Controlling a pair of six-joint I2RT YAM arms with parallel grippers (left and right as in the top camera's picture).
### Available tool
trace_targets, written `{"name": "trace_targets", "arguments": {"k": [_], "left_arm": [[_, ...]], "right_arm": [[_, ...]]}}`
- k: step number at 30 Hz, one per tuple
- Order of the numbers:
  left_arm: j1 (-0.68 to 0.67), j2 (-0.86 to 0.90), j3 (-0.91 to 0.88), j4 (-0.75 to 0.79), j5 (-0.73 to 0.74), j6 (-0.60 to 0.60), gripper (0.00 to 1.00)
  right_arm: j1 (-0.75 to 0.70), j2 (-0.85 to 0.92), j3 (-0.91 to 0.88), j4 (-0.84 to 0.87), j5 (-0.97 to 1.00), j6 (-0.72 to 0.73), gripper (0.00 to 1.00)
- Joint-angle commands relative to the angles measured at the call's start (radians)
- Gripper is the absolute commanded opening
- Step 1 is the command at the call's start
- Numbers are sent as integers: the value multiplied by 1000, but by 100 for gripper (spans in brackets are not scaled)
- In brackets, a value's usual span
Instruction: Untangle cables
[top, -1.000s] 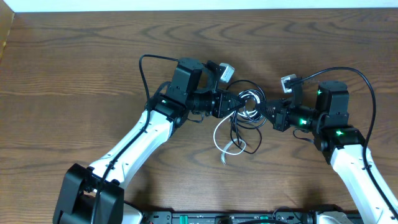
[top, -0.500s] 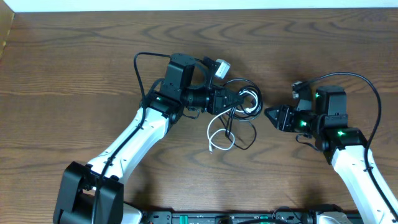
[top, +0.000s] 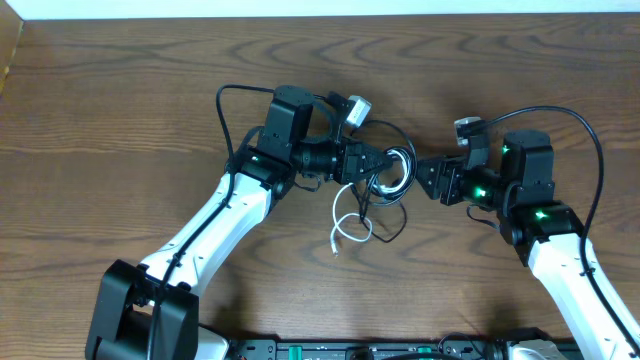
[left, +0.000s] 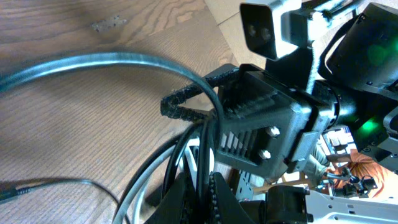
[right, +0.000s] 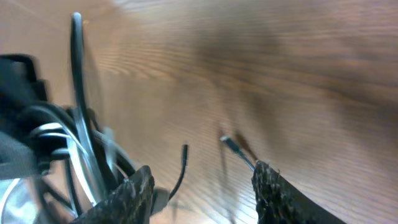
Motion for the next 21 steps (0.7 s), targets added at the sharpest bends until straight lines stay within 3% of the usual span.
{"name": "trace_targets", "arguments": {"k": [1, 11, 21], "left_arm": [[-5, 0, 8, 1, 16, -5, 8], [-5, 0, 7, -6, -7, 9, 8], [-4, 0, 5, -106, -68, 82, 8]], "right_arm": [[13, -7, 10, 1, -151, -35, 53], [13, -7, 10, 31, -325, -175, 55], [8, -7, 10, 144, -434, -172, 59]]}}
